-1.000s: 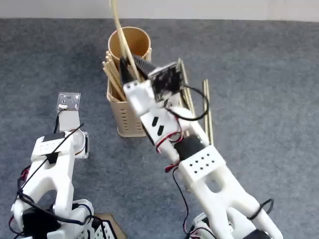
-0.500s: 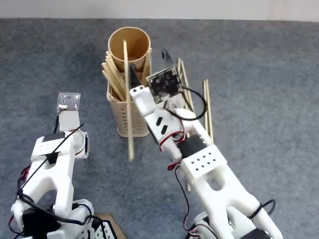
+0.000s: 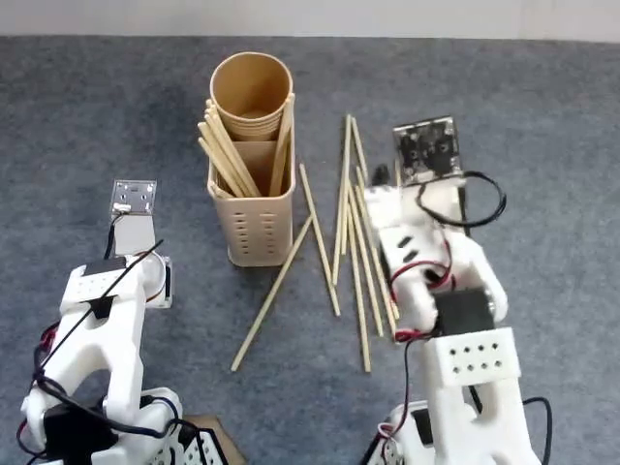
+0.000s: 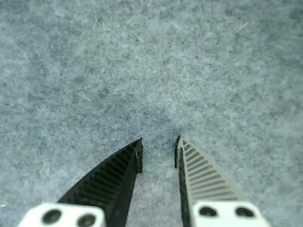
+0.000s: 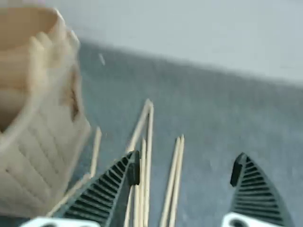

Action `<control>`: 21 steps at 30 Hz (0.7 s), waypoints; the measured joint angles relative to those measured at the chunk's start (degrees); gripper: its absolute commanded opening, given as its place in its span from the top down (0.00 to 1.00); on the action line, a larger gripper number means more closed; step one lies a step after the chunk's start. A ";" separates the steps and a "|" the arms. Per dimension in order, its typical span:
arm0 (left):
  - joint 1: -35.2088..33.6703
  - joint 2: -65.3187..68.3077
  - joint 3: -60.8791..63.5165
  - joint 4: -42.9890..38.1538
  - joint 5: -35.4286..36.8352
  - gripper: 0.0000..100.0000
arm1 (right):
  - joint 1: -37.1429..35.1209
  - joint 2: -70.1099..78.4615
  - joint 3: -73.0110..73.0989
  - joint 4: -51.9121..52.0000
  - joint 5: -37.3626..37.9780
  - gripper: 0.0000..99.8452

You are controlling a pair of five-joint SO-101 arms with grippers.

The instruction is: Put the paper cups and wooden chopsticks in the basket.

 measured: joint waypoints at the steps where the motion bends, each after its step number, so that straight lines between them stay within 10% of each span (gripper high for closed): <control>1: 0.00 0.00 0.00 0.00 0.00 0.85 | 0.88 1.14 1.23 0.88 0.35 0.70; 21: 0.00 0.00 0.00 0.00 0.00 0.85 | 6.77 58.90 -14.77 -8.53 6.15 0.70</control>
